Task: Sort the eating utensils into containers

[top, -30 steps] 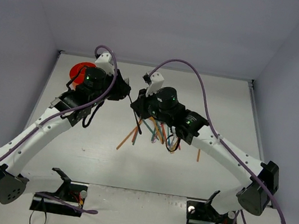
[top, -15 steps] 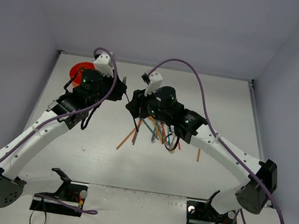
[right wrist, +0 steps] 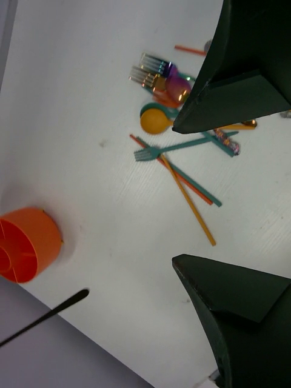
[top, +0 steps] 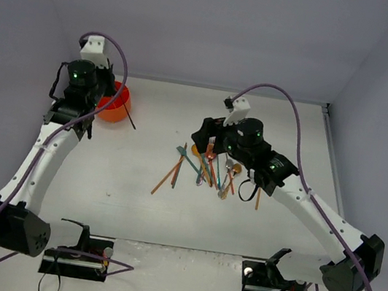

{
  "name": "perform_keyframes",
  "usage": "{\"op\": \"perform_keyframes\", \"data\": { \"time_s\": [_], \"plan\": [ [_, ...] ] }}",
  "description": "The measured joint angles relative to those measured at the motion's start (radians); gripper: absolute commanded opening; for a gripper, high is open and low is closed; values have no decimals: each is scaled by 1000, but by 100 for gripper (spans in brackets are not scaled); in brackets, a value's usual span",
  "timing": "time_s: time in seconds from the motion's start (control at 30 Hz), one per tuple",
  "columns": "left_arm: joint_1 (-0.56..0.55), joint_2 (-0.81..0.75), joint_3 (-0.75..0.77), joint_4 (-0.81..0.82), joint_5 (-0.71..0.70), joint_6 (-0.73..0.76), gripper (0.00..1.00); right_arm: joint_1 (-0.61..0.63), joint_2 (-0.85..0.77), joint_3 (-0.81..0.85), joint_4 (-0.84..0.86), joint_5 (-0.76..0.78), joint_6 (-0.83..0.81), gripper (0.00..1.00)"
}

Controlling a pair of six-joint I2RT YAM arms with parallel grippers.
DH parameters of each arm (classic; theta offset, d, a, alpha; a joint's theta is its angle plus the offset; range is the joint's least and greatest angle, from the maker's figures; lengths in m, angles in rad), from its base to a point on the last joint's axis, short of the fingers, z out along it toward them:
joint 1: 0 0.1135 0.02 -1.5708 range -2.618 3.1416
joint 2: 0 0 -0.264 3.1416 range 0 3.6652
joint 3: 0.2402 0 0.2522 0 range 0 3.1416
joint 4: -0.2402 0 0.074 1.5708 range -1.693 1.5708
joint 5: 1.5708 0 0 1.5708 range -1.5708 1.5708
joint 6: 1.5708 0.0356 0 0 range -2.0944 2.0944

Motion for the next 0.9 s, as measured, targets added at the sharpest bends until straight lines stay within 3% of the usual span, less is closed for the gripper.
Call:
{"op": "perform_keyframes", "data": {
  "time_s": [0.13,0.4,0.9],
  "plan": [
    [101,104,78,54,1,75,0,-59,-90,-65,-7,35,-9,80],
    [226,314,220,160,-9,139,0,-64,-150,-101,-25,91,-69,81],
    [263,545,254,255,-169,183,0,-112,-150,-129,-54,115,-82,82]
  ]
}}
